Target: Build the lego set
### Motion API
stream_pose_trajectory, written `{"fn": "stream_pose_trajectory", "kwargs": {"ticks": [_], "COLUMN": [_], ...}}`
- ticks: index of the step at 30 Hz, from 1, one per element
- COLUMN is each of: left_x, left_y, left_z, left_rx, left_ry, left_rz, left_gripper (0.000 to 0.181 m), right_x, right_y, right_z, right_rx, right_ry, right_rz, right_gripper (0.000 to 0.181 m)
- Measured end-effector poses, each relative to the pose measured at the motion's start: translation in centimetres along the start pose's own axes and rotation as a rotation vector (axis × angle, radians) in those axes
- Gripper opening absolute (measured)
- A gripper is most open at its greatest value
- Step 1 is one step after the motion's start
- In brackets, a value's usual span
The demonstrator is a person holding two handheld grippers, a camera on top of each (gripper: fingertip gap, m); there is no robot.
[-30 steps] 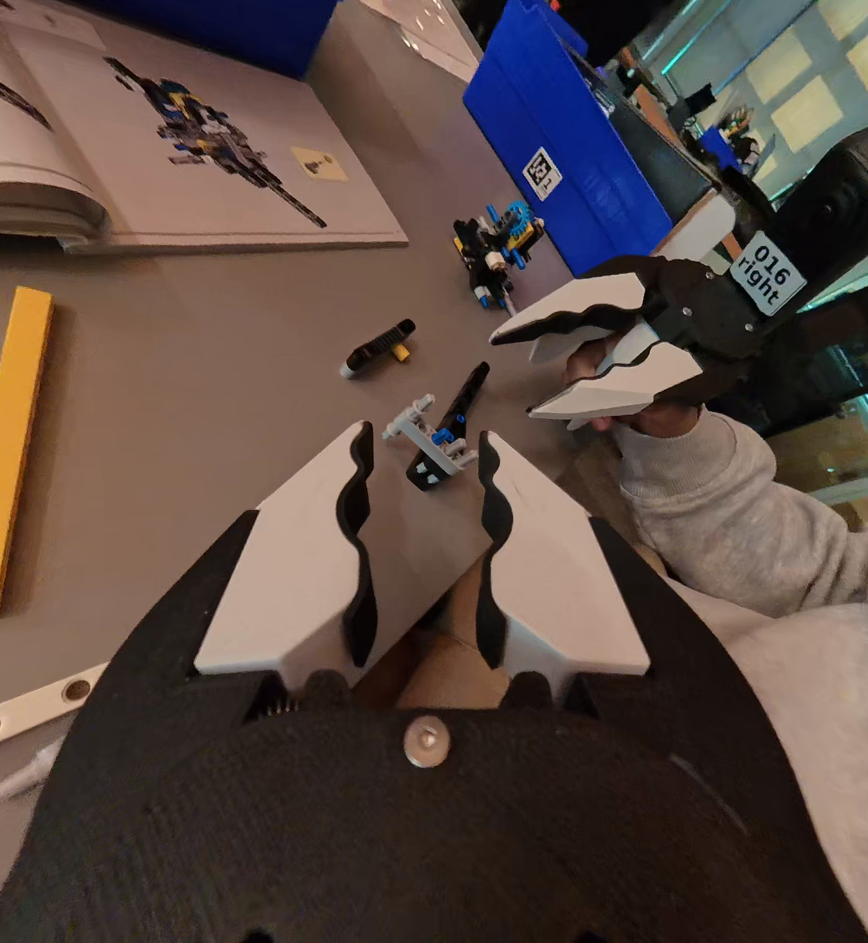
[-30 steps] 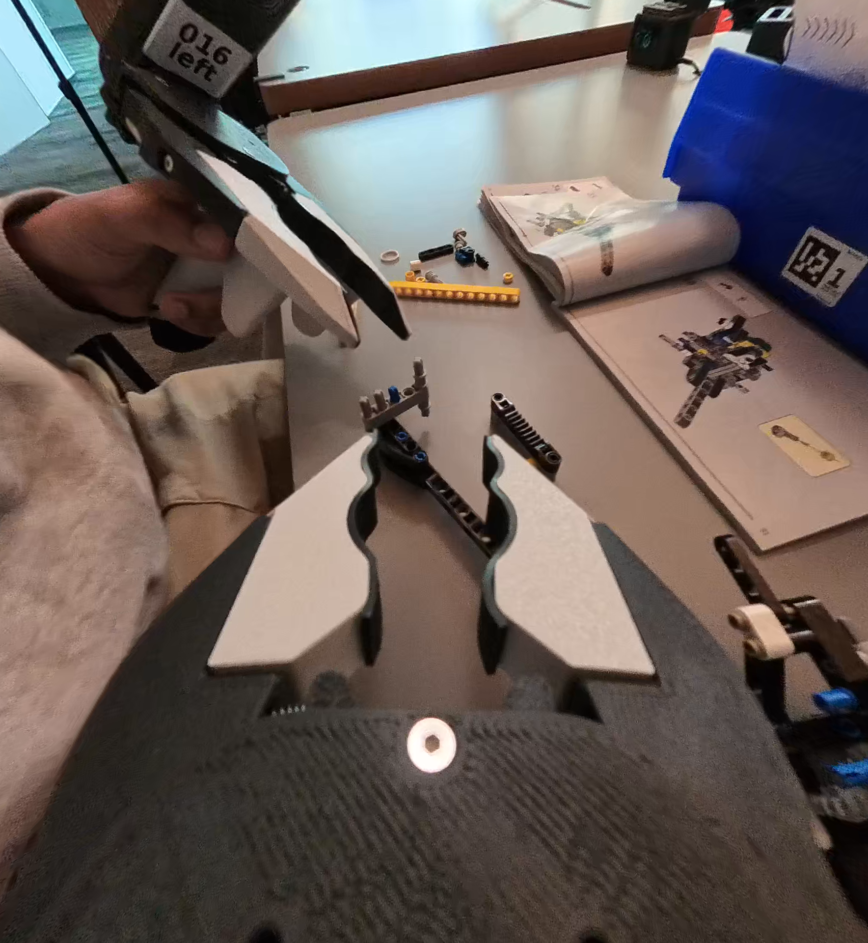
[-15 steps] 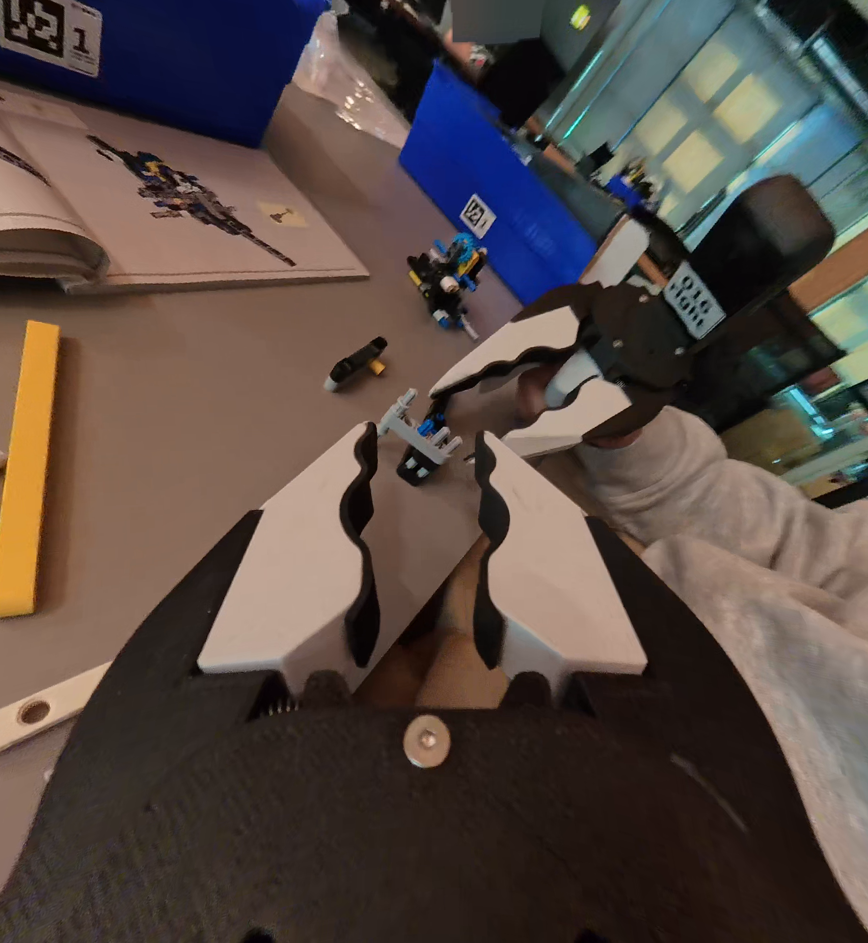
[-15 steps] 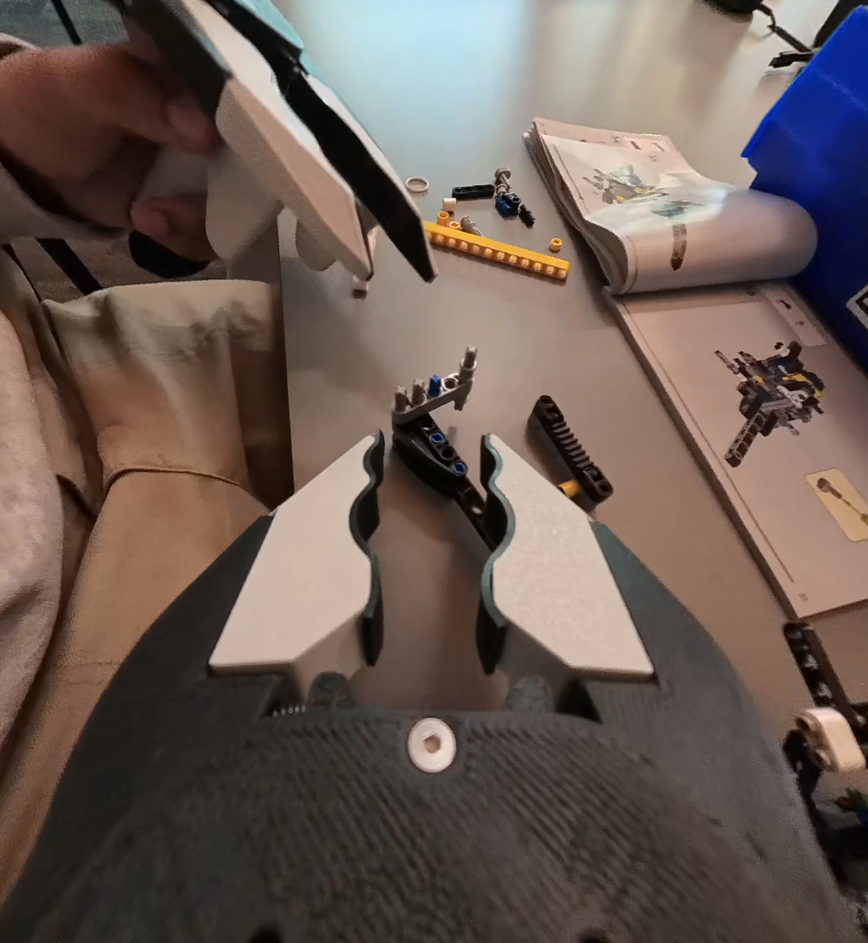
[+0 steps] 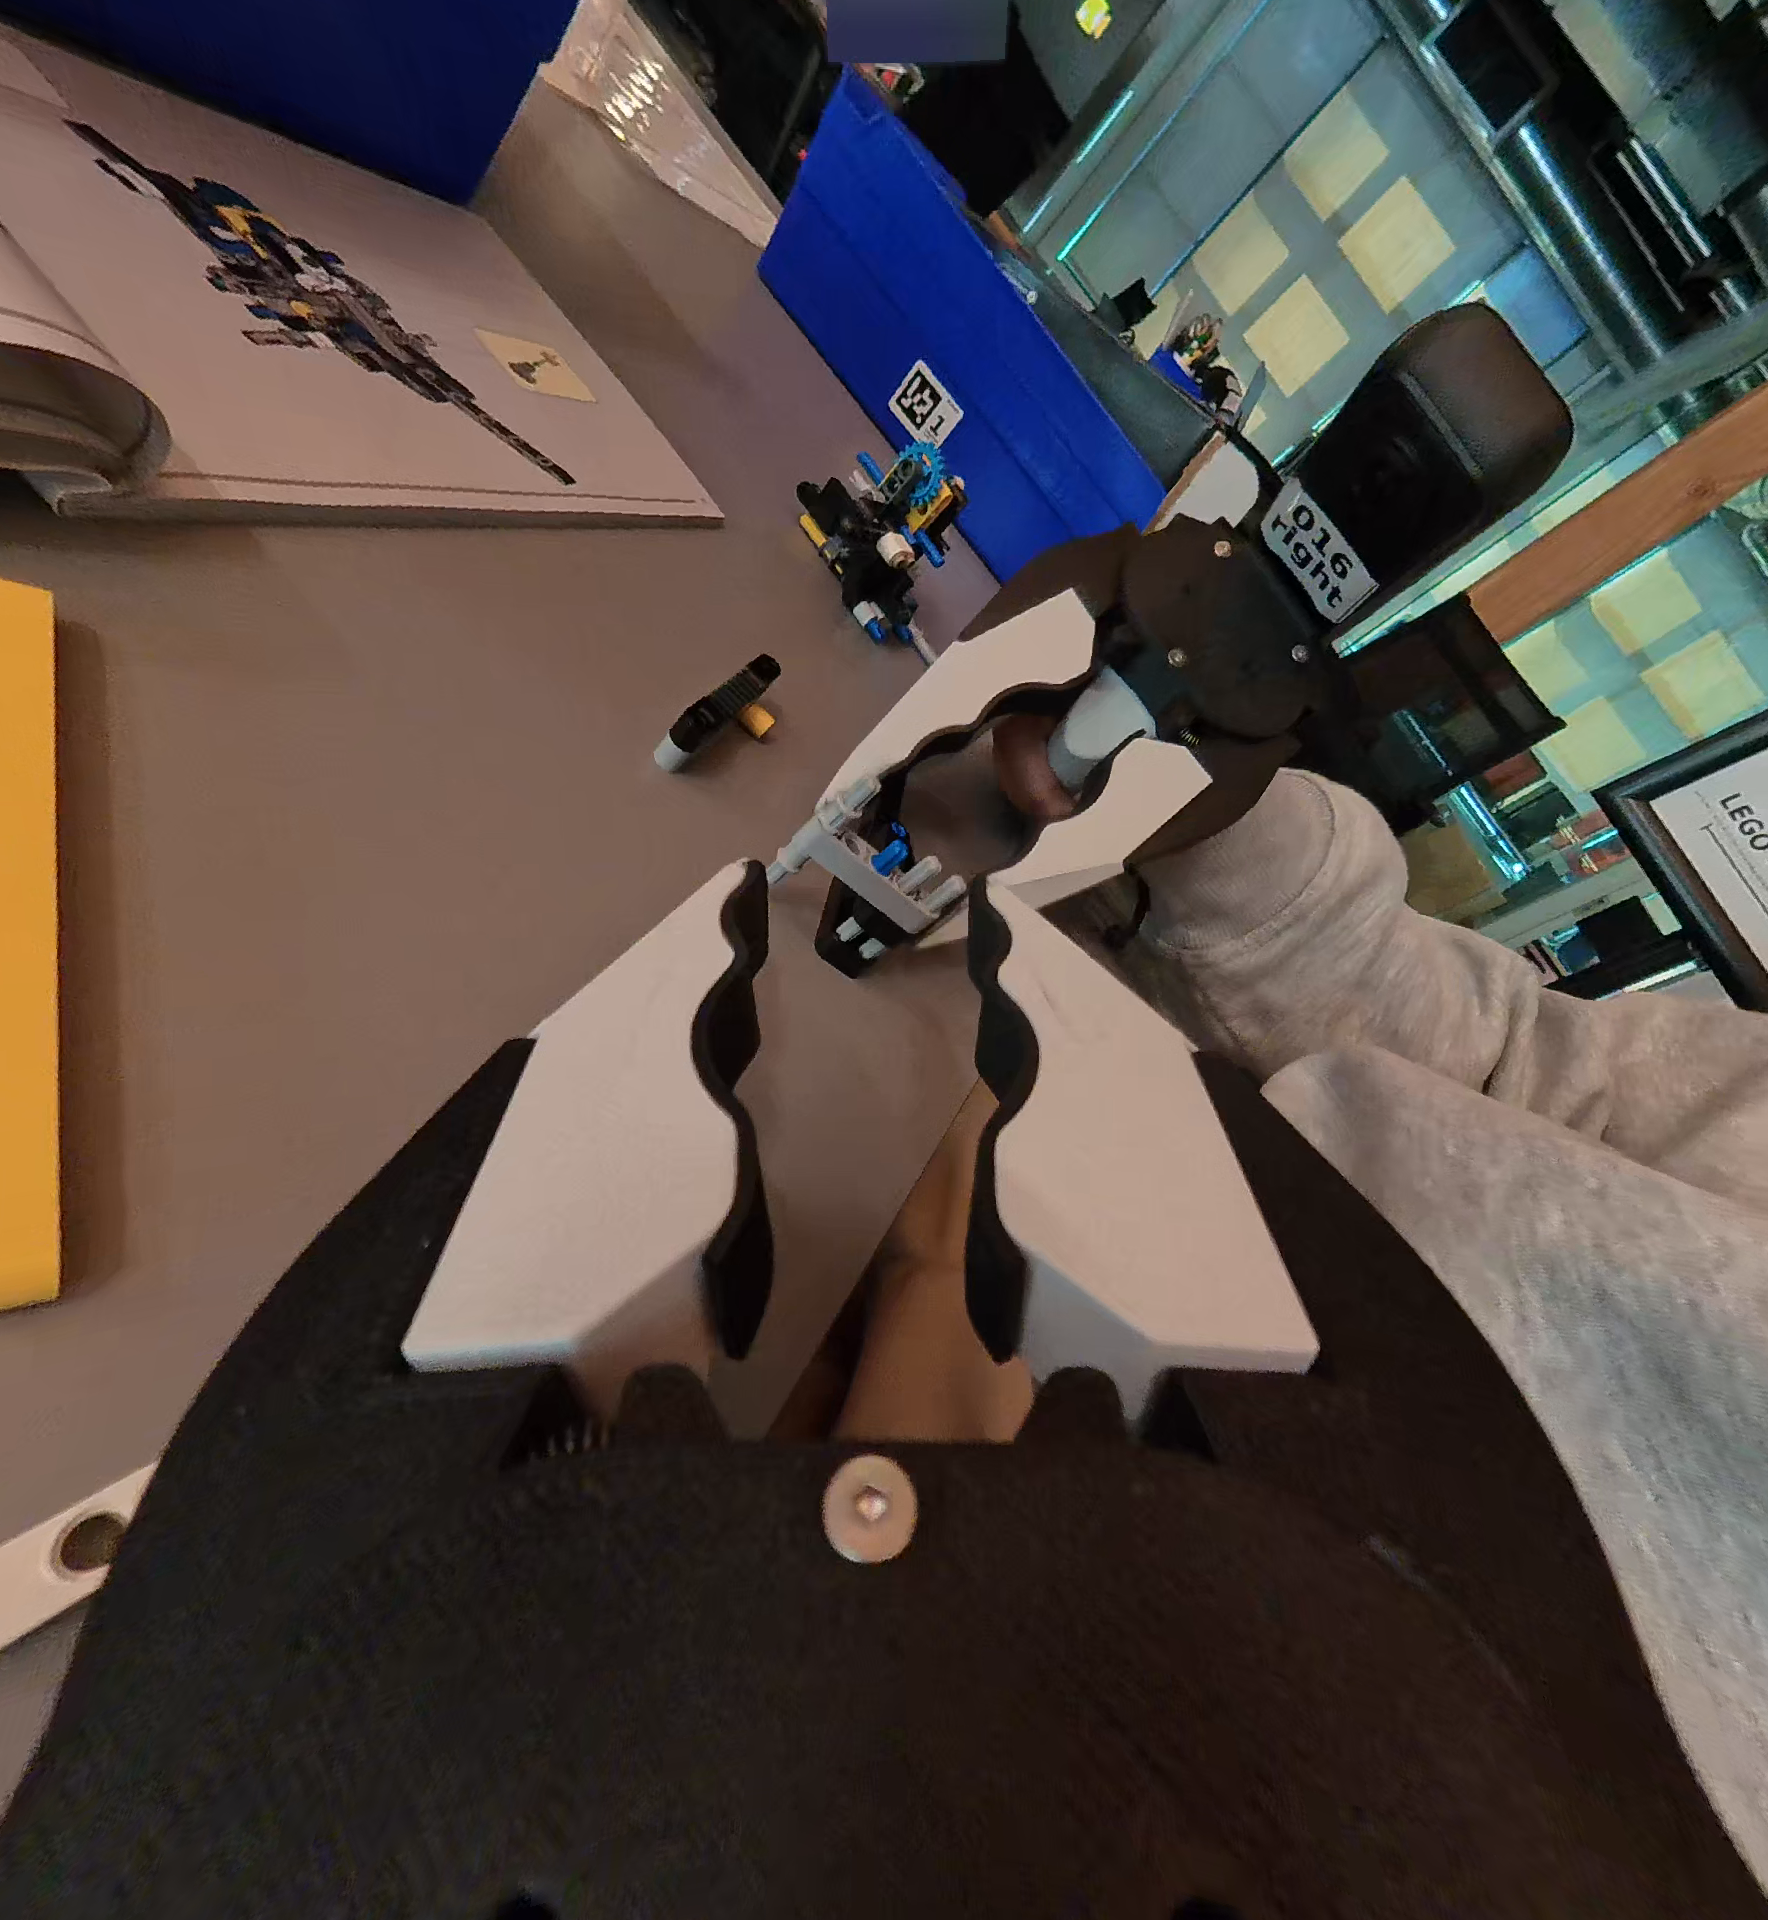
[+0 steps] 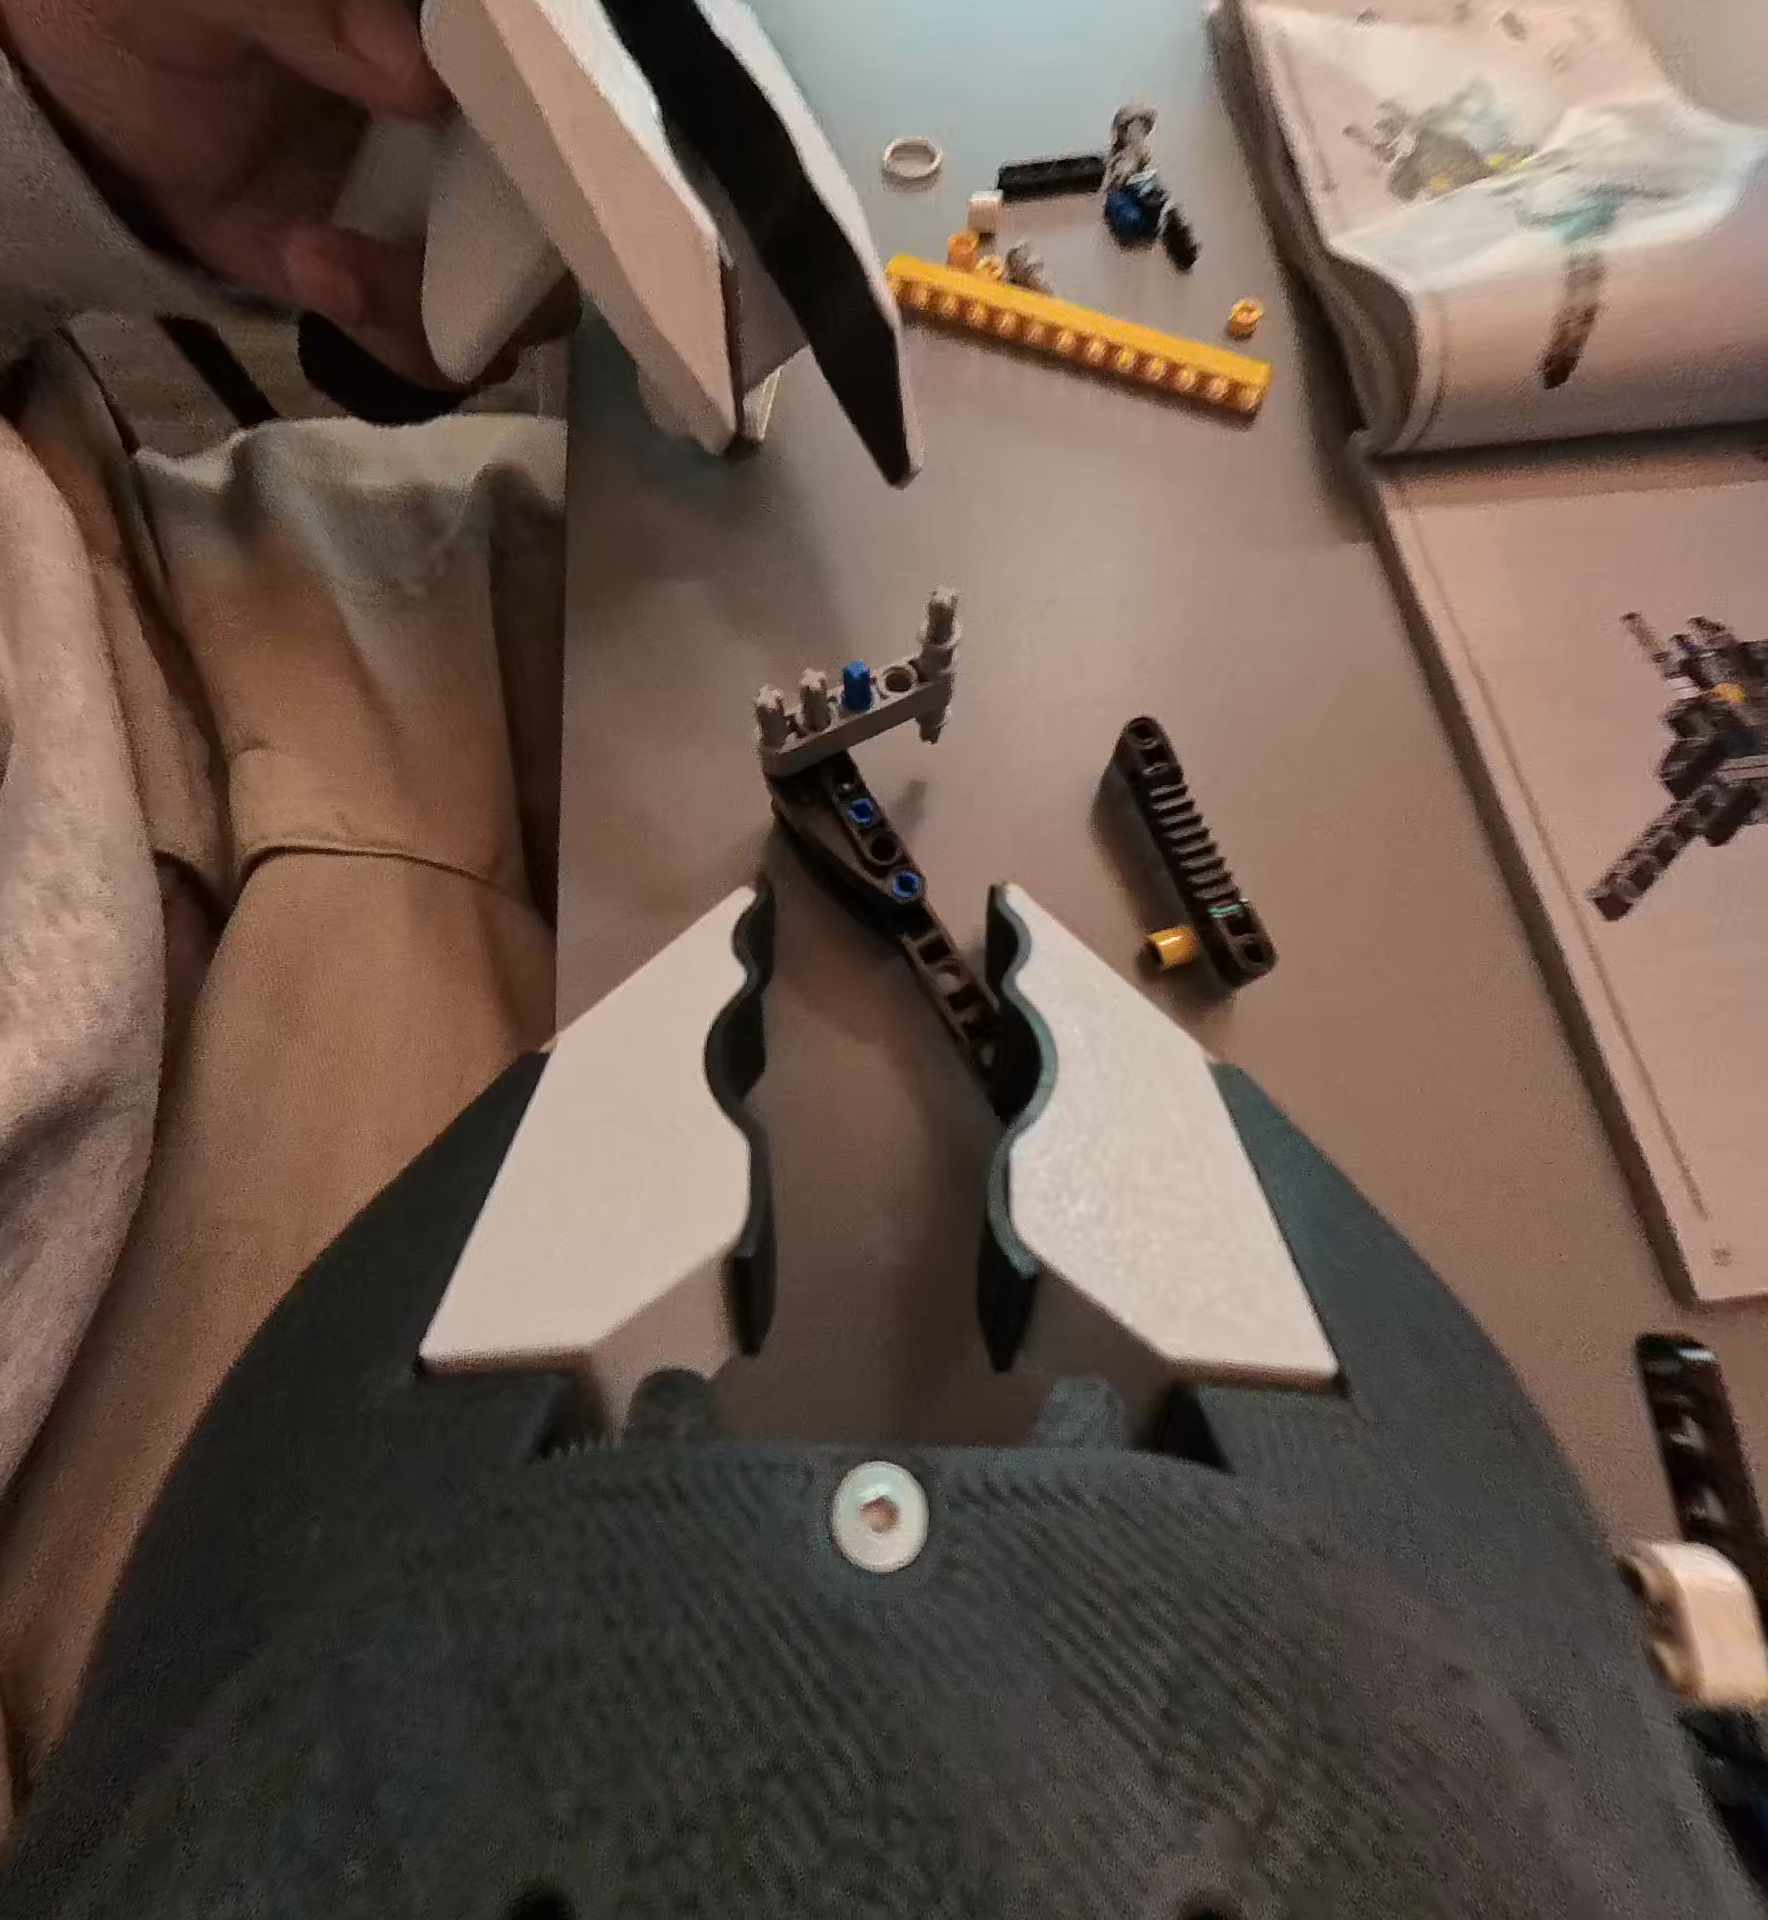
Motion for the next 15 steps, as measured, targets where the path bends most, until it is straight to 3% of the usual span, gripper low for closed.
{"fn": "stream_pose_trajectory", "kwargs": {"ticks": [8, 15], "left_x": [0.6, 0.4], "left_y": [0.5, 0.2], "left_z": [-0.5, -0.1], "left_rx": [0.044, 0.017], "left_ry": [-0.017, -0.003], "left_rz": [0.013, 0.023], "left_gripper": [0.036, 0.036], "right_x": [1.1, 1.4], "right_y": [-0.3, -0.4], "right_z": [-0.7, -0.8], "right_rx": [0.038, 0.032], "right_ry": [-0.004, 0.042], "right_rz": [0.056, 0.066], "right_gripper": [0.017, 0.016]}}
Point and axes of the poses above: each gripper's, where its closed fingertips meet, z back along the fingers, y out of its underside, x = y × z across the jaws, the point moved 8 cm from there along z, back along the fingers, and after that the axes turned 7 degrees about y, right-handed, at the moved point
